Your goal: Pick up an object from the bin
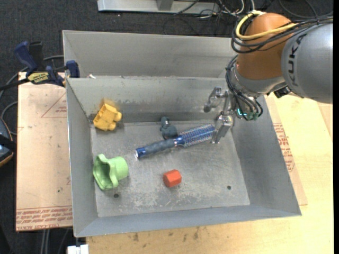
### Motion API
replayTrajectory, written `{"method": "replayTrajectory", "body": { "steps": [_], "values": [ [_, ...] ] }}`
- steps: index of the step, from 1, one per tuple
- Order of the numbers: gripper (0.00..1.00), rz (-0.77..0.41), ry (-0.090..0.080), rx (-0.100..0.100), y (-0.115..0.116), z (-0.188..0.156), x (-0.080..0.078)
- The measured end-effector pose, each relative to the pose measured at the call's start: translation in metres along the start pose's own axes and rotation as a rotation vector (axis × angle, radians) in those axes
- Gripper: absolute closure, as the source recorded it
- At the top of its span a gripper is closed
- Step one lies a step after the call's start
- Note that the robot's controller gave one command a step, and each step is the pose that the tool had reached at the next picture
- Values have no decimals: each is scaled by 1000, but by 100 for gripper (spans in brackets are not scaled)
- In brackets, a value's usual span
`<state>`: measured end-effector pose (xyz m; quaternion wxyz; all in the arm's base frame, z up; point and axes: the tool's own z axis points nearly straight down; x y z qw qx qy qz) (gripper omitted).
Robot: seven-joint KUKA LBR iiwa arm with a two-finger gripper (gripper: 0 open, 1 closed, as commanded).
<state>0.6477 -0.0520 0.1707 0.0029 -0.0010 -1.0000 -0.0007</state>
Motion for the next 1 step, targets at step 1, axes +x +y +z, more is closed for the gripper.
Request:
{"method": "replayTrajectory", "body": {
  "steps": [1],
  "values": [
    [0,-204,-14,1,-4,97,5]
  ]
}}
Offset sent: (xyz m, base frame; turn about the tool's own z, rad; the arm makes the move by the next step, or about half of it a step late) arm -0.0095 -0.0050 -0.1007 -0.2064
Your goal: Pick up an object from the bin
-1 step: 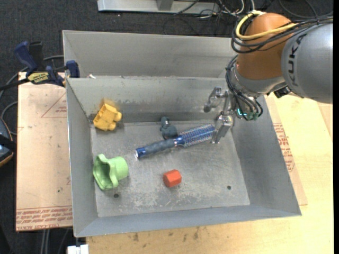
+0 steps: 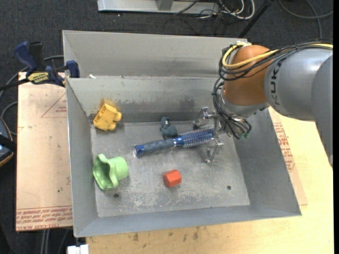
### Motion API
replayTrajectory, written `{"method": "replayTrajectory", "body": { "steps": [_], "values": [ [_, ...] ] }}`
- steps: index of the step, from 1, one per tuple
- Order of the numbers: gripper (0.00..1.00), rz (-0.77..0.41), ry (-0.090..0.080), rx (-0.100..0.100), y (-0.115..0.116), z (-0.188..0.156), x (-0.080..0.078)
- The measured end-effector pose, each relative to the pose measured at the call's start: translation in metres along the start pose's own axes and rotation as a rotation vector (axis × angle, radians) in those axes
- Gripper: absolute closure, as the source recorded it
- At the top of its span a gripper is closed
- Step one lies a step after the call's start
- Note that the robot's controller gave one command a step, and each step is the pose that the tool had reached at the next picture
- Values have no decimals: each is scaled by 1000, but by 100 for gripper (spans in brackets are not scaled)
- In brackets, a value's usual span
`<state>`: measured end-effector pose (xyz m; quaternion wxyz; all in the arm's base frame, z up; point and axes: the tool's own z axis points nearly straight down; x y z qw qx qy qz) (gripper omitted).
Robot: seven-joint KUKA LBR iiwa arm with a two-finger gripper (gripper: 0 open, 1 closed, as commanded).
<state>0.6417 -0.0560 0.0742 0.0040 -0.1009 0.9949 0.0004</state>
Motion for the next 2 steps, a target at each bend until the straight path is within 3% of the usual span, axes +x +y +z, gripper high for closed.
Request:
{"method": "replayTrajectory", "body": {
  "steps": [1,2],
  "values": [
    [100,0,-5,2,-1,-4,-2],
    [100,1,-3,4,-16,-189,7]
  ]
}}
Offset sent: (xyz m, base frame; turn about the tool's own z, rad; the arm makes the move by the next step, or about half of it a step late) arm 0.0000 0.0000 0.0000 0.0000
